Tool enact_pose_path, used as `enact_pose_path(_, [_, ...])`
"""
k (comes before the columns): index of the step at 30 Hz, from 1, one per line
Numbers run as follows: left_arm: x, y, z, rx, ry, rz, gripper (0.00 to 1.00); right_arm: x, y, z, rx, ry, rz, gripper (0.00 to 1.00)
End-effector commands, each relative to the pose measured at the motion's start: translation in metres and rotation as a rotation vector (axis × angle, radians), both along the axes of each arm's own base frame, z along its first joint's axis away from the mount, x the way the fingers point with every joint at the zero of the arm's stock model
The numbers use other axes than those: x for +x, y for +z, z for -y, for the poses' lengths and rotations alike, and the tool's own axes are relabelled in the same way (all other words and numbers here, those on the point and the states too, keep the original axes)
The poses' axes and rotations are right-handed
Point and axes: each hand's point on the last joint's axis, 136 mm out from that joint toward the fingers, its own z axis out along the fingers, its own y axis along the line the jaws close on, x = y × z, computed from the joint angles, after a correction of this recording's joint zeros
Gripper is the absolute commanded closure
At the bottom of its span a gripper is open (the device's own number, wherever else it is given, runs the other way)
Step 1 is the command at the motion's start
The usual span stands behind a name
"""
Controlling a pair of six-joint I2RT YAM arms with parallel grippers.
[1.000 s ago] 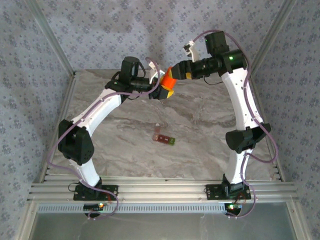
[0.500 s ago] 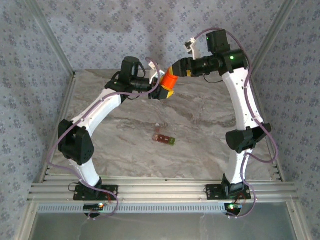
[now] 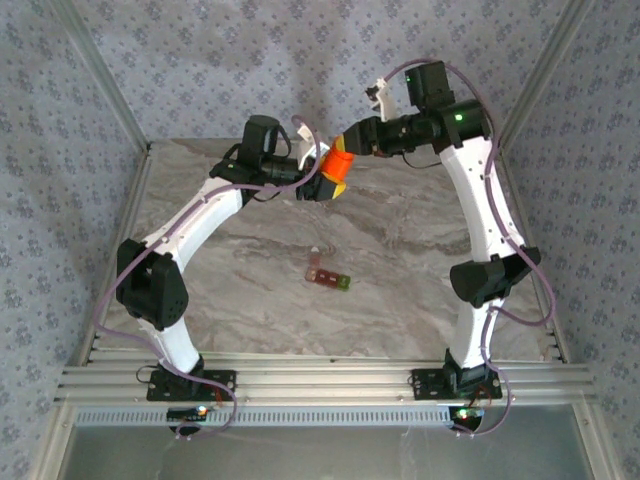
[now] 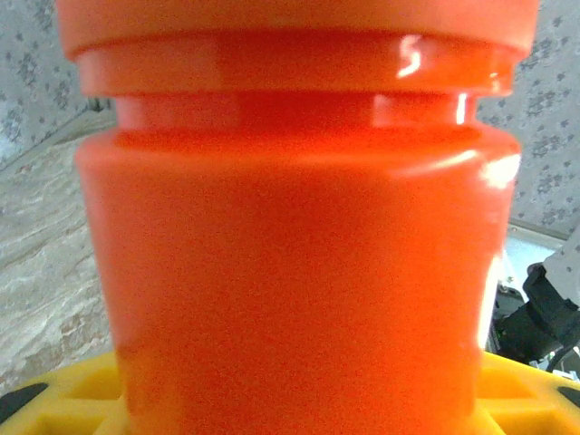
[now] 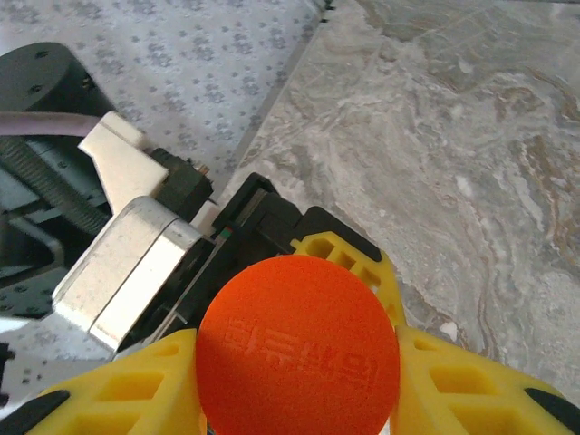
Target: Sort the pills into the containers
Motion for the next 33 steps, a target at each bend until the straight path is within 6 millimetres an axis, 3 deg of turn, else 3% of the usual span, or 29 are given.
enact_pose_path(1, [0.001,0.027,0.004,-0.046,0.005,0.121,1.00,-0.006,-0.037,-0.006,-0.085,-0.134,-0.176,0.56])
enact_pose_path(4, [0.005,0.026,0.003,-0.044,0.024,0.133,1.00,-0.008,-0.042,-0.013,-0.079,-0.215,-0.208,0.56])
enact_pose_path(9, [0.005,0.025,0.003,-0.044,0.029,0.130,1.00,-0.007,-0.035,-0.022,0.001,-0.247,-0.222,0.52])
enact_pose_path(13, [0.006,0.023,0.001,-0.044,0.036,0.126,1.00,0.000,-0.015,-0.003,0.059,-0.268,-0.193,0.40])
enact_pose_path(20, [0.004,0.025,0.001,-0.053,0.025,0.121,1.00,0.000,0.042,0.038,0.249,-0.243,-0.083,0.21])
enact_pose_path(26, [-0.001,0.031,0.001,-0.066,-0.007,0.114,1.00,0.010,0.066,0.064,0.410,-0.189,-0.029,0.20])
enact_pose_path(33, [-0.013,0.036,0.003,-0.080,-0.074,0.065,1.00,0.008,0.066,0.048,0.285,0.000,0.109,0.22])
